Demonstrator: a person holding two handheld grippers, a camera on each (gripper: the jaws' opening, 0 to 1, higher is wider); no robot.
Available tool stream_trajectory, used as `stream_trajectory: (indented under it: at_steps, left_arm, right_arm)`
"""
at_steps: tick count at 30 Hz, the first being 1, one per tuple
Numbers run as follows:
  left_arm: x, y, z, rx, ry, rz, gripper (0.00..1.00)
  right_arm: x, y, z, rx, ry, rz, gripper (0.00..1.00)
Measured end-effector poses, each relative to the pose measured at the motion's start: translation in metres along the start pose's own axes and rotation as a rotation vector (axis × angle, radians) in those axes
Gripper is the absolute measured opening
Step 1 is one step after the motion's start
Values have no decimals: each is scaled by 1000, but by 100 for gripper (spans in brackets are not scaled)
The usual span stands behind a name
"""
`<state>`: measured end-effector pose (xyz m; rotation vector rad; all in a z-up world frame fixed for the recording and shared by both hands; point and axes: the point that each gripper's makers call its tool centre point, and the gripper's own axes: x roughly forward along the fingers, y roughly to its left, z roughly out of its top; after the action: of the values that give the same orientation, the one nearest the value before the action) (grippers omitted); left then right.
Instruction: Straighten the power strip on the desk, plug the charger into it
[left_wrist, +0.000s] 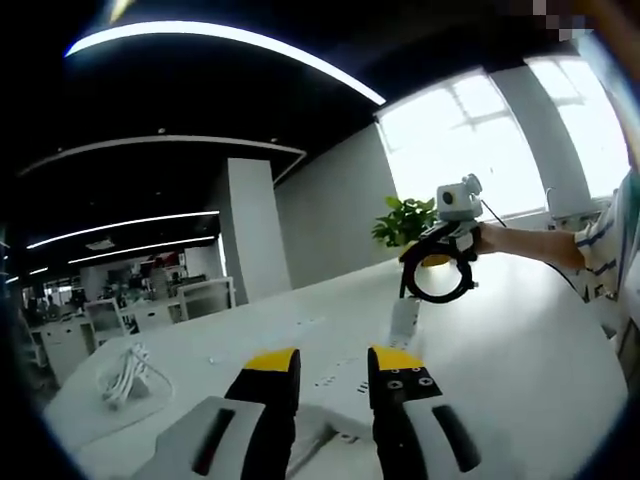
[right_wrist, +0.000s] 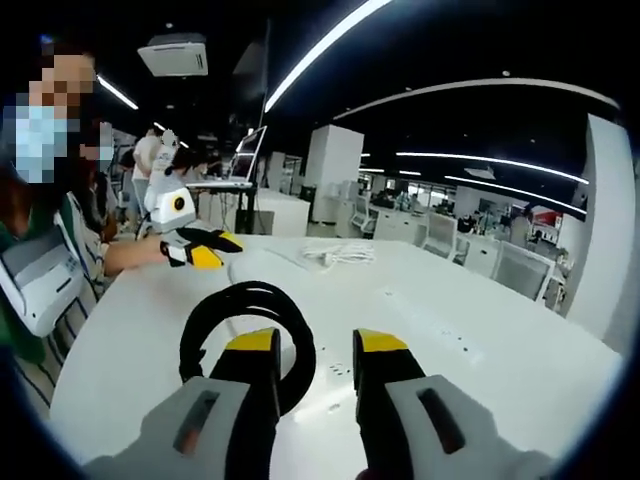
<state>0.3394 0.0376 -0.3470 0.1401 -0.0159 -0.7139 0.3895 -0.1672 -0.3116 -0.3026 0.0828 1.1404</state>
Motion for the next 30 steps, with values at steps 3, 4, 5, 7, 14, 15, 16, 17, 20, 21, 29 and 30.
stream_trajectory:
  at_steps: [3, 4, 5, 7, 14, 15, 16, 17, 20, 21, 29, 30]
  left_arm:
    - [1, -1, -1, 2, 6, -5, 28]
    - [1, -2, -2, 3, 9, -6, 28]
    - [1, -2, -2, 4, 11, -6, 30]
    - [1, -3, -3, 7, 15, -10, 30]
    - [2, -3, -4, 15, 22, -11, 30]
    - [2, -3, -4, 17, 23, -10, 30]
    - [2, -3, -4, 17, 25, -11, 30]
    - [2, -3, -5, 16, 28, -11, 30]
    - [2, -4, -7, 15, 37, -15, 30]
    - [2, -5, -7, 17, 38, -16, 30]
    - [3, -6, -9, 10, 48, -23, 29]
    - [3, -6, -10, 9, 49, -24, 29]
  right_arm:
    - [-5, -2, 1, 12, -16, -14, 29]
    - [-7, -2, 1, 14, -20, -19, 29]
    - [-9, -4, 2, 19, -28, -25, 29]
    - [-12, -5, 2, 27, -38, -34, 29]
    - [-28, -11, 4, 63, -92, -77, 30]
    - [-29, -12, 4, 64, -94, -83, 30]
    - [-33, -13, 3, 69, -100, -93, 30]
    - [-35, -13, 2, 77, -106, -97, 30]
    - [-41, -14, -3, 91, -108, -107, 30]
    - [-43, -15, -6, 93, -106, -113, 30]
    - [-49, -11, -33, 126, -70, -130, 30]
    - [-50, -10, -35, 130, -66, -130, 30]
